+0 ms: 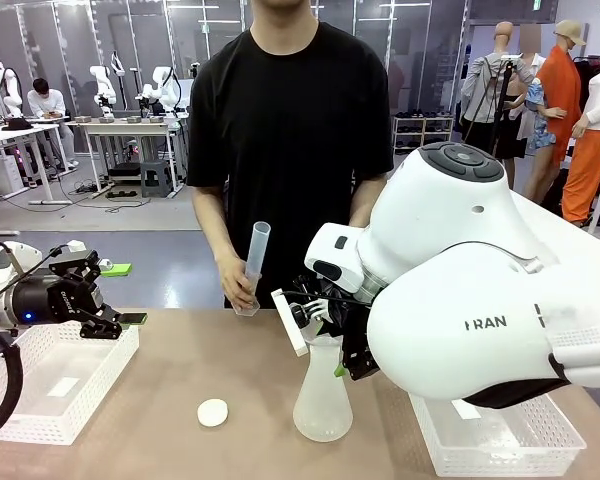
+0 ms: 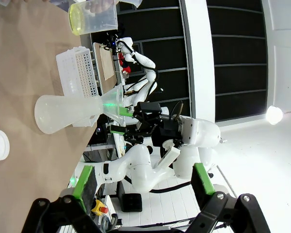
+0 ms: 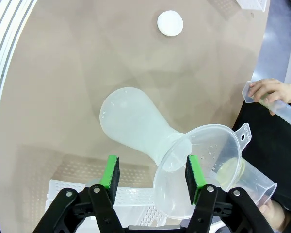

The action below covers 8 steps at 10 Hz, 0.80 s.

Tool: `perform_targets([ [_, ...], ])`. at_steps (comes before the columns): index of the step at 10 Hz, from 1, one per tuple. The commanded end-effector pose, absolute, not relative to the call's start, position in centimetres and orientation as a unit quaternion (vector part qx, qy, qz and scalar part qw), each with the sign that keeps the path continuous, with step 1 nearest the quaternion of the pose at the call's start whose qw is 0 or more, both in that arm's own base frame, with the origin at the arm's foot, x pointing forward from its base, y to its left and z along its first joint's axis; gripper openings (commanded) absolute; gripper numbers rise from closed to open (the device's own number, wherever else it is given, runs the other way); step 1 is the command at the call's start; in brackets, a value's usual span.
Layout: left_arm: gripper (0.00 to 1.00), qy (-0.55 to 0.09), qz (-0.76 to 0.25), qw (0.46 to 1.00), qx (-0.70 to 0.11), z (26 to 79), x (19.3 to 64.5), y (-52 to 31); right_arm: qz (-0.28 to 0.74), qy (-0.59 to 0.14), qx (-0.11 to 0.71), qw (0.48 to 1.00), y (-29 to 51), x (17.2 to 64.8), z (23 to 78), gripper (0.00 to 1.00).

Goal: Prepare the solutions needed for the experiment.
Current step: Once the solution is in the Big flask , pick up the Plastic Funnel and place it back into the right Organizing basket.

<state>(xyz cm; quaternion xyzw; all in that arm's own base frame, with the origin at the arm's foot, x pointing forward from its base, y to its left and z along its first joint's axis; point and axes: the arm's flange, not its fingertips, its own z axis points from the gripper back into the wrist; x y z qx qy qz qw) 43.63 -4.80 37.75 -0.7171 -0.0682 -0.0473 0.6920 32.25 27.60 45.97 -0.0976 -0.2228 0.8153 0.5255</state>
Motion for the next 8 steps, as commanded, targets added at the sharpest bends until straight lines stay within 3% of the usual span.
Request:
perform_targets([
  [1,1.00,-0.072,-0.046,0.688,-0.721,38.0,43.7,-4.9,0.815,-0.227,-0.098,0.524,27.7,32.3,45.9,0.69],
  [6,1.00,-0.072,-0.046,0.688,-0.721,38.0,43.7,-4.9,0.818,-0.211,-0.144,0.515,26.8,30.7,52.1,0.69],
  [8,1.00,-0.072,-0.046,0.688,-0.721,38.0,43.7,-4.9,0.793,-0.217,-0.151,0.549,24.2,32.7,53.7,0.69],
])
